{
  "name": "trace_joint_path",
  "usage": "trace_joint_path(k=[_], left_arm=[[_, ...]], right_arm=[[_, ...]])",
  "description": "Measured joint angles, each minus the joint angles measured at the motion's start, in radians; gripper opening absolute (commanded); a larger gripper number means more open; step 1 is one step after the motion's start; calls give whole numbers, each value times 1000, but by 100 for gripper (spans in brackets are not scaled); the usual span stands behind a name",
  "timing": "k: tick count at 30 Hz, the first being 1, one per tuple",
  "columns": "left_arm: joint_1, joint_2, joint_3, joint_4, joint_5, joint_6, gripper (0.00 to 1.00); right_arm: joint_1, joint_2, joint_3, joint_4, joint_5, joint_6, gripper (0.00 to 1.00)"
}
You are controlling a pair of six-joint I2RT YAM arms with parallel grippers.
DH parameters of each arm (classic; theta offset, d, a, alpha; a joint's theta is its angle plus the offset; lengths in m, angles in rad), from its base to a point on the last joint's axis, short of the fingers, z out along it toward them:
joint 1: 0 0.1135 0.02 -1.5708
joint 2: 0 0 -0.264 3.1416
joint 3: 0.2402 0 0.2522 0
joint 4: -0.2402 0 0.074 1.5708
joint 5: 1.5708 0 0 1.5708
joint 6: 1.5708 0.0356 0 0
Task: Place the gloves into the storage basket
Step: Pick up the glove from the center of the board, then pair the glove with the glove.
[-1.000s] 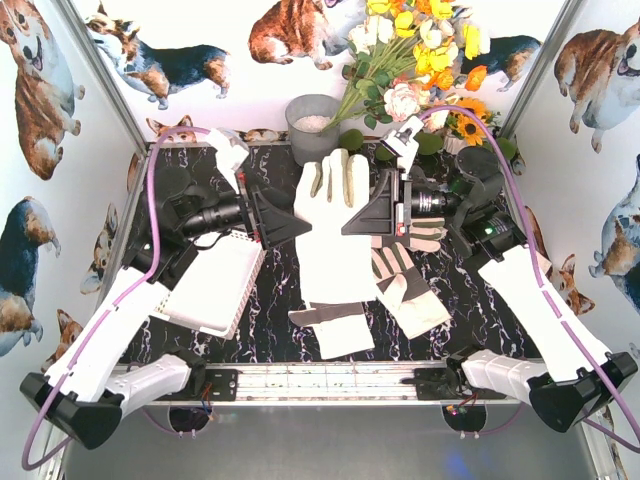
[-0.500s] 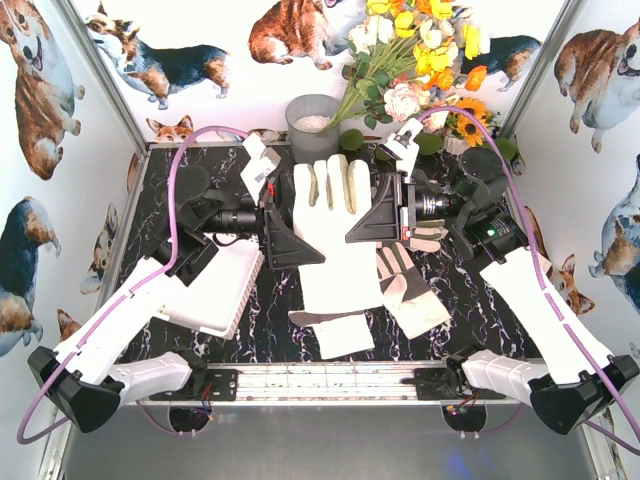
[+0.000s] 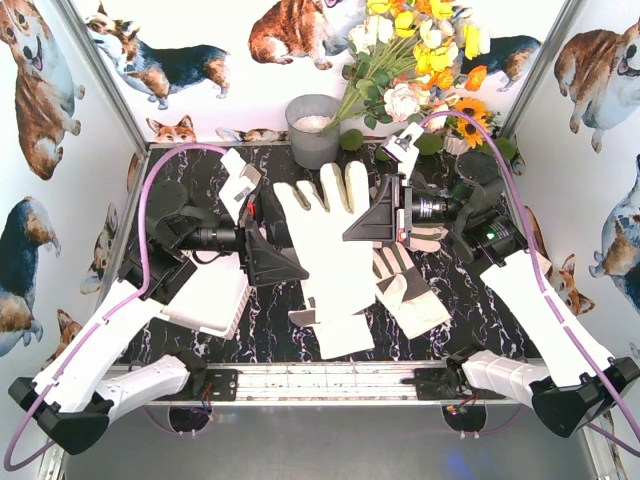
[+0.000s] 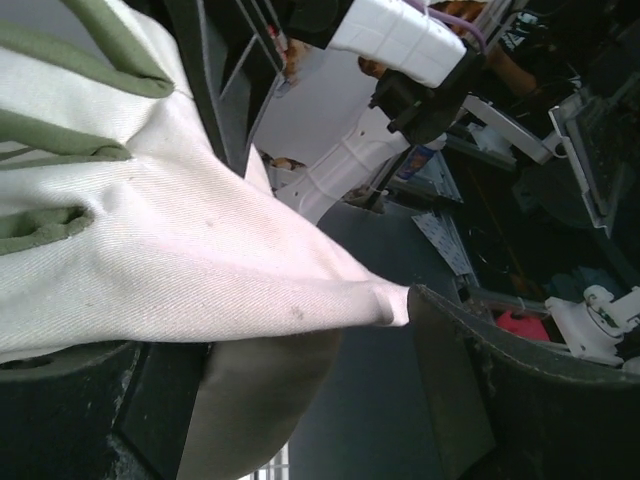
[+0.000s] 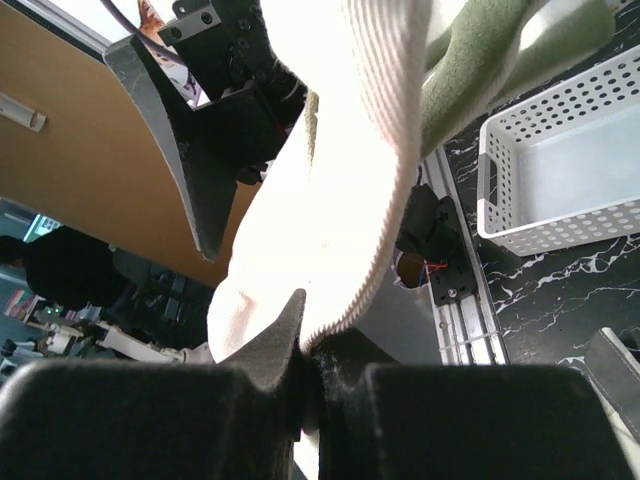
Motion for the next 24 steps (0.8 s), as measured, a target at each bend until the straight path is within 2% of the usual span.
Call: trace_joint_path(k=[10, 12, 16, 20, 24], left_arm=[[14, -2, -26, -127, -97, 70, 27], [21, 1, -35, -152, -113, 84, 21], [25, 29, -42, -255, -183, 143, 1], [22, 89, -86, -327, -272, 167, 0], [-15, 107, -237, -294, -384, 103, 0]], right_arm=[[0, -9, 0, -124, 47, -103, 0], [0, -13, 0, -182, 70, -151, 0], [2, -14, -5, -334, 172, -275, 0], [27, -20, -77, -433, 339, -370, 0], [96, -12, -201, -470, 540, -399, 0]])
